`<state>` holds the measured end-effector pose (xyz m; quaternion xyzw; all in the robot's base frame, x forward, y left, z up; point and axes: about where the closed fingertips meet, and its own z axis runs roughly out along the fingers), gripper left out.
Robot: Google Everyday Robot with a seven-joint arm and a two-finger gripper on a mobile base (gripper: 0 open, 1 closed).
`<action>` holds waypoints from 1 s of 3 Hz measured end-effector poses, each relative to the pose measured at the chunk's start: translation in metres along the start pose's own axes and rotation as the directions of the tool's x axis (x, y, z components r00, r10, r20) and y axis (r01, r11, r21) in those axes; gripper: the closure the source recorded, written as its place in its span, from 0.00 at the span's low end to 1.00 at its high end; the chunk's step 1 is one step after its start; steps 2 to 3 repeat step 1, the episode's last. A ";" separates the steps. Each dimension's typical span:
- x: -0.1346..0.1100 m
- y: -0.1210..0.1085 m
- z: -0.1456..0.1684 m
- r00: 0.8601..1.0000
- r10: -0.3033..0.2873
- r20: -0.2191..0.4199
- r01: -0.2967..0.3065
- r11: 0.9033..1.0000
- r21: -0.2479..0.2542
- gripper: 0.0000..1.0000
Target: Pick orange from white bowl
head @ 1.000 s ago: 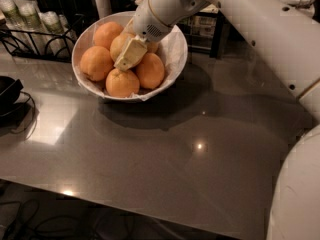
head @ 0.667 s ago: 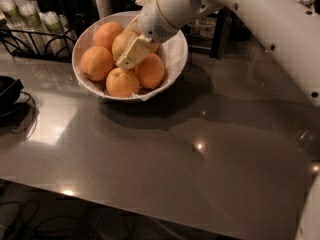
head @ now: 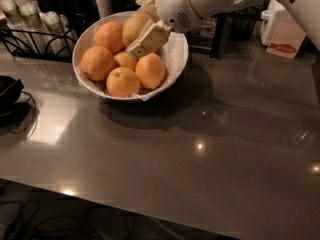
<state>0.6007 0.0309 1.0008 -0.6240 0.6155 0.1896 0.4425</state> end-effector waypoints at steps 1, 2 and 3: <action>0.000 0.000 0.000 1.000 0.000 0.000 0.000 1.000 0.000 1.00; 0.000 0.000 0.000 1.000 0.000 0.000 0.000 1.000 0.000 1.00; 0.000 0.000 0.000 1.000 0.000 0.000 0.000 1.000 0.000 1.00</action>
Offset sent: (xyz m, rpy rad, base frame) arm 0.0000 0.0000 0.0000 0.0000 0.0000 0.0000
